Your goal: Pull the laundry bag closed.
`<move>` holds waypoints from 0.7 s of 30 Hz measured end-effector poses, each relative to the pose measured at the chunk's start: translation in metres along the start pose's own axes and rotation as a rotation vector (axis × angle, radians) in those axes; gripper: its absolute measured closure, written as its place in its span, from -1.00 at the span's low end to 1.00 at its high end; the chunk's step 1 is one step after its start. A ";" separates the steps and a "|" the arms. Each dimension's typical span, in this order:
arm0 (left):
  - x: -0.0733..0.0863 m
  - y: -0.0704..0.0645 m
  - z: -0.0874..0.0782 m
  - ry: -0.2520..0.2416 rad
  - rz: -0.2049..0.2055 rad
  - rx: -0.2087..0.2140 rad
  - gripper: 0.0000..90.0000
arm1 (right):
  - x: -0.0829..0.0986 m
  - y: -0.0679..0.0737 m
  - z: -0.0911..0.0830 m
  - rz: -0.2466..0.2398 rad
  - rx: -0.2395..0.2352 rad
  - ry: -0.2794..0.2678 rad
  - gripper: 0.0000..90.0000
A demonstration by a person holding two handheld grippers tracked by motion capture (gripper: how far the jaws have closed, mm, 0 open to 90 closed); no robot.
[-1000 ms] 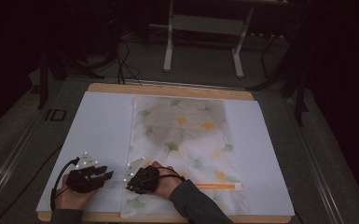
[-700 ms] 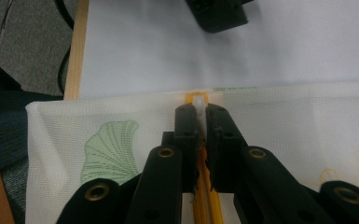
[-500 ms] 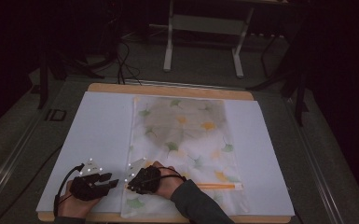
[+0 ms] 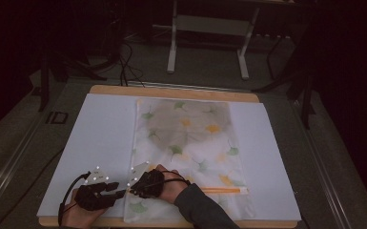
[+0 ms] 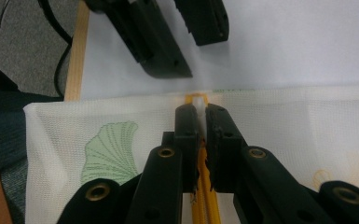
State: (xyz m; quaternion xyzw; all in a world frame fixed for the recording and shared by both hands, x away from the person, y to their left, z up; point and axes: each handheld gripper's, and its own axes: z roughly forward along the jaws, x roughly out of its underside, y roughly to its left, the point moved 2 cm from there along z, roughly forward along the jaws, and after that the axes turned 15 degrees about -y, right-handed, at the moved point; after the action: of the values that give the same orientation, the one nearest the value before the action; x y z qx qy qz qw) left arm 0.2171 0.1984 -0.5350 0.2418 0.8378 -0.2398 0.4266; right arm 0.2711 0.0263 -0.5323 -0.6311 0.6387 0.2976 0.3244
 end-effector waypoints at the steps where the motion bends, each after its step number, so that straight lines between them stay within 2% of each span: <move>1: 0.000 0.000 0.000 -0.002 -0.003 0.007 0.27 | 0.000 0.000 0.000 -0.001 0.001 -0.002 0.86; 13: 0.002 -0.002 0.007 0.001 -0.044 0.066 0.20 | -0.004 -0.001 -0.003 -0.019 0.017 -0.008 0.86; 16: 0.002 -0.003 0.008 -0.001 -0.061 0.093 0.18 | -0.005 -0.001 -0.004 -0.020 0.022 -0.007 0.86; 21: 0.002 -0.006 0.013 0.019 -0.054 0.104 0.18 | -0.005 -0.002 -0.005 -0.021 0.026 -0.010 0.86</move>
State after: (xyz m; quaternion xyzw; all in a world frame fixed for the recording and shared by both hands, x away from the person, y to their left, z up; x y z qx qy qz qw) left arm 0.2198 0.1859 -0.5427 0.2433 0.8345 -0.2922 0.3988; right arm 0.2729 0.0254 -0.5252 -0.6320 0.6344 0.2888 0.3387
